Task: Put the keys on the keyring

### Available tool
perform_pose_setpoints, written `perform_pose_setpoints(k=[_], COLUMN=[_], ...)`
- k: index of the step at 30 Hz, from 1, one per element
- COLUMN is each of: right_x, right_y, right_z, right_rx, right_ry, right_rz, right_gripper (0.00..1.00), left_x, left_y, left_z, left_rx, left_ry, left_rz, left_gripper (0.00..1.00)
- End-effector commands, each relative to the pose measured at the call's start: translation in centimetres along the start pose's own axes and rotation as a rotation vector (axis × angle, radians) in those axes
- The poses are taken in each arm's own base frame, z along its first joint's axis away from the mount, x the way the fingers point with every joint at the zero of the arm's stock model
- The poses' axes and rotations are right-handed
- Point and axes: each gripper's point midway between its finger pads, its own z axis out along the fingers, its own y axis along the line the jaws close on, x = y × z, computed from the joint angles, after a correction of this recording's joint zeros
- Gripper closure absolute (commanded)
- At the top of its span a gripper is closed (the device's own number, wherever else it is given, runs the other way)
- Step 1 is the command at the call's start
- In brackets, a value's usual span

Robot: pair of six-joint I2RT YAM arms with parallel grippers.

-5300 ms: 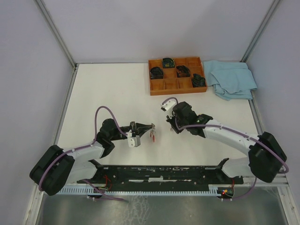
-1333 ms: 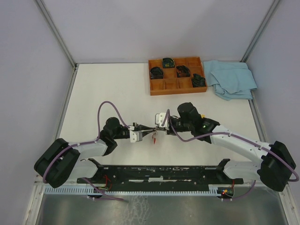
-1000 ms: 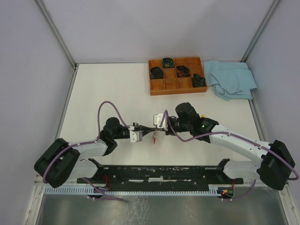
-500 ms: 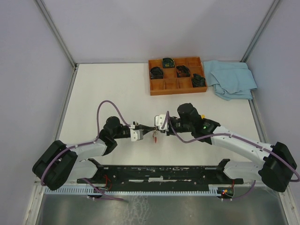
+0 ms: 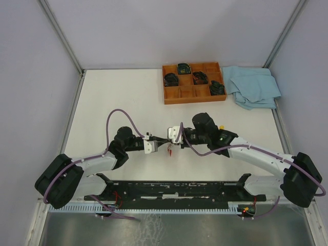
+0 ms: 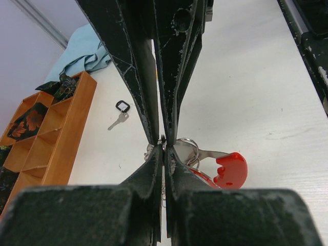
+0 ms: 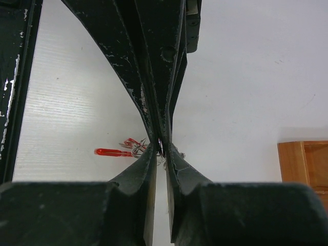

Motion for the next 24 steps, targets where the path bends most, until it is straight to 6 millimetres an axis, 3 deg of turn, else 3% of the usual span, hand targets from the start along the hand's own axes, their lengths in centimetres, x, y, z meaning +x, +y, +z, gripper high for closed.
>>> perform_pose_setpoints(k=[1, 6, 17, 24], right_x=[-0.4, -0.1, -1.2, -1.5], right_y=[-0.4, -0.4, -0.3, -0.3], right_z=[0.1, -0.3, -0.6, -0.8], right_rx=[0.016, 0.035, 0.061, 0.066], right_ry=[-0.008, 0.006, -0.07, -0.098], right_rz=[-0.03, -0.012, 0.022, 0.03], right_gripper=[0.84, 0.99, 0.99, 0.99], left_x=[-2.0, -1.9, -1.5, -1.0], left_y=[1.5, 1.5, 1.5, 1.4], left_z=[0.4, 0.4, 0.3, 0.3], left_rx=[-0.026, -0.029, -0.045, -0.049], left_ry=[-0.043, -0.04, -0.032, -0.023], left_rz=[0.054, 0.052, 0.044, 0.025], left_gripper=[0.97, 0.96, 0.84, 0.81])
